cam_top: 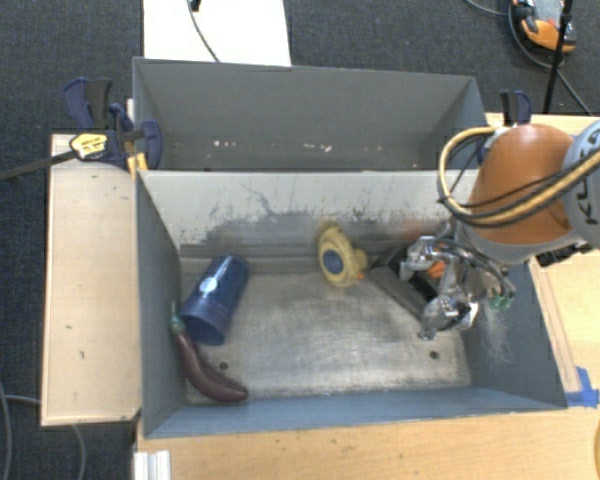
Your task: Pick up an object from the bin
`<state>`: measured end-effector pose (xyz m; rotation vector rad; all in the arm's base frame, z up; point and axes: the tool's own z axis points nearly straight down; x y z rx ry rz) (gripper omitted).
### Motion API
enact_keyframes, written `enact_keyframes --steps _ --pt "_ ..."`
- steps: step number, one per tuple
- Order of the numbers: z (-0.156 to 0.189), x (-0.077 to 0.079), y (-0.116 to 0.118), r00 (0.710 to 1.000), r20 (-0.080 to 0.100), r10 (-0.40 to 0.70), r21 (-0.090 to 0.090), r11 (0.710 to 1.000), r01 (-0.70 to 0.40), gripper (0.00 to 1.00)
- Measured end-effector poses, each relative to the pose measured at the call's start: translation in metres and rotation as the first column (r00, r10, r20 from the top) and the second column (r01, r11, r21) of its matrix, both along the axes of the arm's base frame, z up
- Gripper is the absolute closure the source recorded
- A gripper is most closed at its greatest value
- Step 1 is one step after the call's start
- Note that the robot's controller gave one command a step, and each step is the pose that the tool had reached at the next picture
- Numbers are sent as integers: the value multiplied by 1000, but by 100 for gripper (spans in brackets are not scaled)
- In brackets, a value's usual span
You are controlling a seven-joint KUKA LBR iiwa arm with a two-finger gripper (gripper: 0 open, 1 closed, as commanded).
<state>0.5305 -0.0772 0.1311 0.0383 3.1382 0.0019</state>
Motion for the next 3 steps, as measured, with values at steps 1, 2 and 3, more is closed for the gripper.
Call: enact_keyframes --steps 1,2,3 --pt "0 0 0 1000 0 0 0 1000 0 0" --pt "0 0 0 1000 0 0 0 1000 0 0" --pt "0 0 0 1000 0 0 0 1000 0 0"
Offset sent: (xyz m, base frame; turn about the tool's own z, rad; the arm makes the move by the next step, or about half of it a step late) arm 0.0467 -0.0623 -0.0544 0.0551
